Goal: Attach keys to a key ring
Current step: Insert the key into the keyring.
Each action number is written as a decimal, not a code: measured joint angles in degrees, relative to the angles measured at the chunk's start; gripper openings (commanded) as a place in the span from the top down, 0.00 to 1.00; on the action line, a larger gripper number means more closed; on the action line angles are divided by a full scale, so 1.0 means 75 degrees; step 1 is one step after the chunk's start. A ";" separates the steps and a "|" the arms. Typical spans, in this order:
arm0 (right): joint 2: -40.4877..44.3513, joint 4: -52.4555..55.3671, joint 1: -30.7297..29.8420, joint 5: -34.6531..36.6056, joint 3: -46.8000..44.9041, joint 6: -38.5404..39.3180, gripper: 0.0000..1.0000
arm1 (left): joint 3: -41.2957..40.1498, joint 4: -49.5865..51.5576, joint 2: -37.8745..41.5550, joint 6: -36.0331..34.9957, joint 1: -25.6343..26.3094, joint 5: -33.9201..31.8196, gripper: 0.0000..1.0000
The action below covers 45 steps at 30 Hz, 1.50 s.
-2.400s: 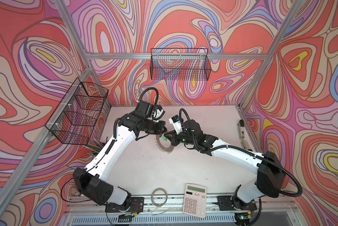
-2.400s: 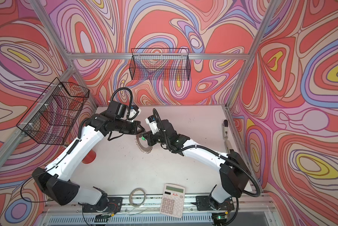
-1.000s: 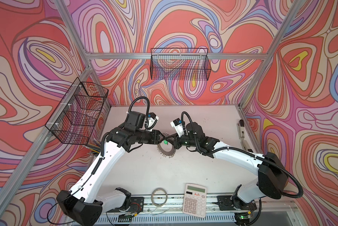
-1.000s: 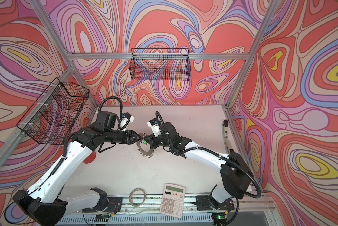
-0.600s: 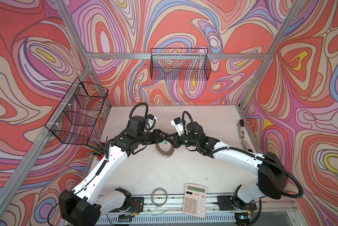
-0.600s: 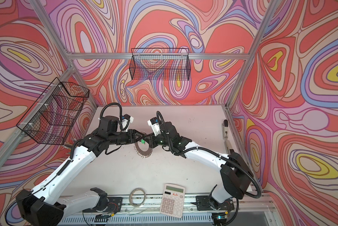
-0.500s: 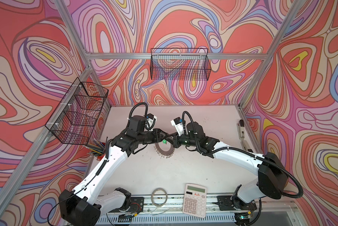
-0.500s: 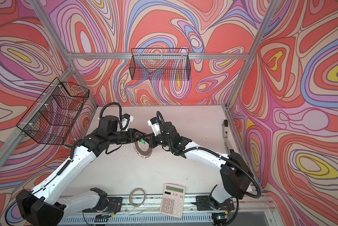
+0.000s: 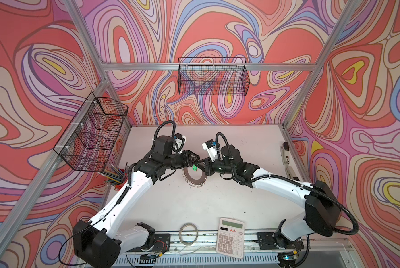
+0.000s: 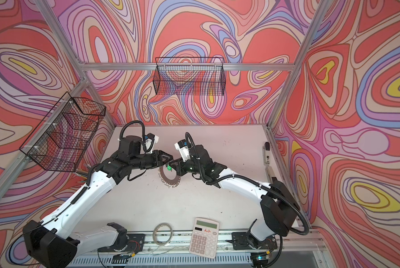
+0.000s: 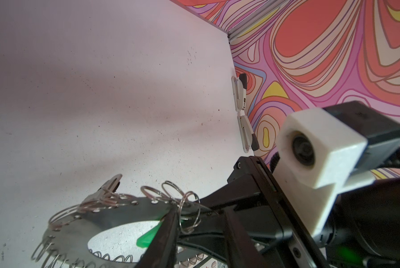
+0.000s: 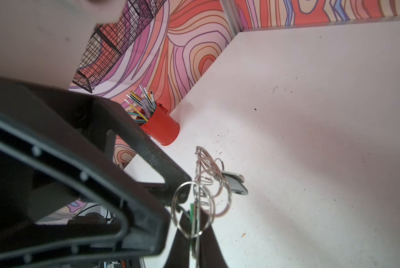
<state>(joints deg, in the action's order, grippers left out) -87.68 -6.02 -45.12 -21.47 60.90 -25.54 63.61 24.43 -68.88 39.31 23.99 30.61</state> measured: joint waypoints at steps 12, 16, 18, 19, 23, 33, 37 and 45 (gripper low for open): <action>0.0000 0.0061 0.0000 0.0006 -0.0017 0.0058 1.00 | 0.0012 -0.0070 -0.0166 -0.0020 0.0000 0.0032 0.85; 0.0000 0.0099 0.0000 0.0029 -0.0023 0.0082 1.00 | 0.0058 -0.0026 -0.0236 -0.0099 0.0000 0.0012 0.90; 0.0000 0.0079 0.0000 0.0029 -0.0023 0.0090 1.00 | 0.0105 0.0038 -0.0239 -0.0163 0.0000 -0.0026 0.96; 0.0000 0.0061 0.0000 0.0029 -0.0023 0.0099 1.00 | 0.0128 0.0079 -0.0242 -0.0198 0.0000 -0.0038 0.99; 0.0000 0.0064 0.0000 0.0067 -0.0023 0.0146 1.00 | 0.0347 0.0452 -0.0242 -0.0472 0.0000 -0.0172 1.00; 0.0017 0.0044 -0.0143 0.0300 0.0131 0.0863 1.00 | 0.1789 0.2503 -0.0647 -0.1909 0.0009 -0.0373 1.00; 0.0020 0.0064 -0.0213 0.0446 0.0239 0.1183 1.00 | 0.2509 0.3372 -0.0956 -0.2594 0.0009 -0.0519 1.00; -0.0157 0.0516 -0.0329 0.0729 0.0522 0.1967 1.00 | 0.3209 0.4328 -0.1478 -0.3485 0.0009 -0.0685 1.00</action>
<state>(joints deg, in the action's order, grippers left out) -88.86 -2.15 -47.59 -16.01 64.82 -10.79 87.68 56.88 -79.96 13.17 24.05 25.47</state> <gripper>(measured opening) 0.062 0.046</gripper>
